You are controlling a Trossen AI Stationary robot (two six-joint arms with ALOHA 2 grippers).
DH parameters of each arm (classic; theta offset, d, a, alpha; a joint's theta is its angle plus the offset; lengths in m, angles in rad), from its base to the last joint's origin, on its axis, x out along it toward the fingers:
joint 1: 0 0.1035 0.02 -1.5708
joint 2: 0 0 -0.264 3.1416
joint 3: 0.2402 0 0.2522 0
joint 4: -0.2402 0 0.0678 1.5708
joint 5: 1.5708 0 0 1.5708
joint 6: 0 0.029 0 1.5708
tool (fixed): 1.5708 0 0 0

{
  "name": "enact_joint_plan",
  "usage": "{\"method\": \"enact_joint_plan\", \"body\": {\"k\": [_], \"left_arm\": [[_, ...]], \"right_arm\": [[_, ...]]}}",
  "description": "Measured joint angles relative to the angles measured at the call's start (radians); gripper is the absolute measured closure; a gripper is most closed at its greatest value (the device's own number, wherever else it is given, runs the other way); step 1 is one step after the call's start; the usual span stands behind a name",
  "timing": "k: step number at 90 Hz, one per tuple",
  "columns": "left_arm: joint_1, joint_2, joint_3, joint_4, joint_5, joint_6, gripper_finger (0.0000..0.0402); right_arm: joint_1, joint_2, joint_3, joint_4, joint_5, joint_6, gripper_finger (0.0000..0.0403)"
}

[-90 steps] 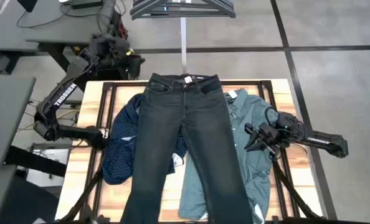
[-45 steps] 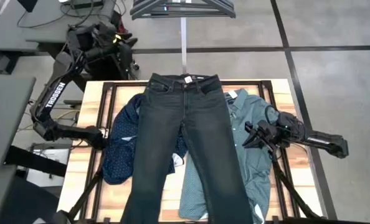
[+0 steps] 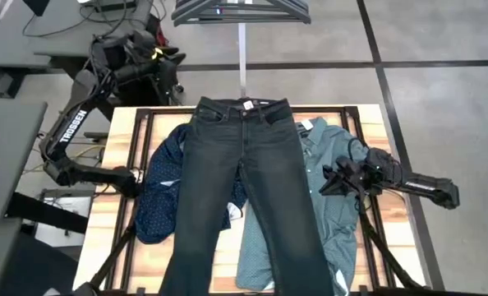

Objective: Hang clothes
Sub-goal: Remove the gray hanger from the rack

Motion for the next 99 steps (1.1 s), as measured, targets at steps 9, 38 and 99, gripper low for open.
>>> {"method": "enact_joint_plan", "body": {"k": [9,38,99], "left_arm": [[-0.008,0.000,0.000,-0.002,-0.001,-0.032,0.0251],[-0.011,0.030,0.000,0.085,0.025,-0.146,0.0251],[0.142,0.200,0.090,0.183,0.000,0.134,0.0251]], "right_arm": [[-0.003,0.000,-0.002,0.071,0.208,0.135,0.0363],[-0.195,0.231,0.177,0.502,0.575,0.147,0.0363],[-0.591,1.158,1.235,0.192,0.563,-0.833,0.0363]]}}
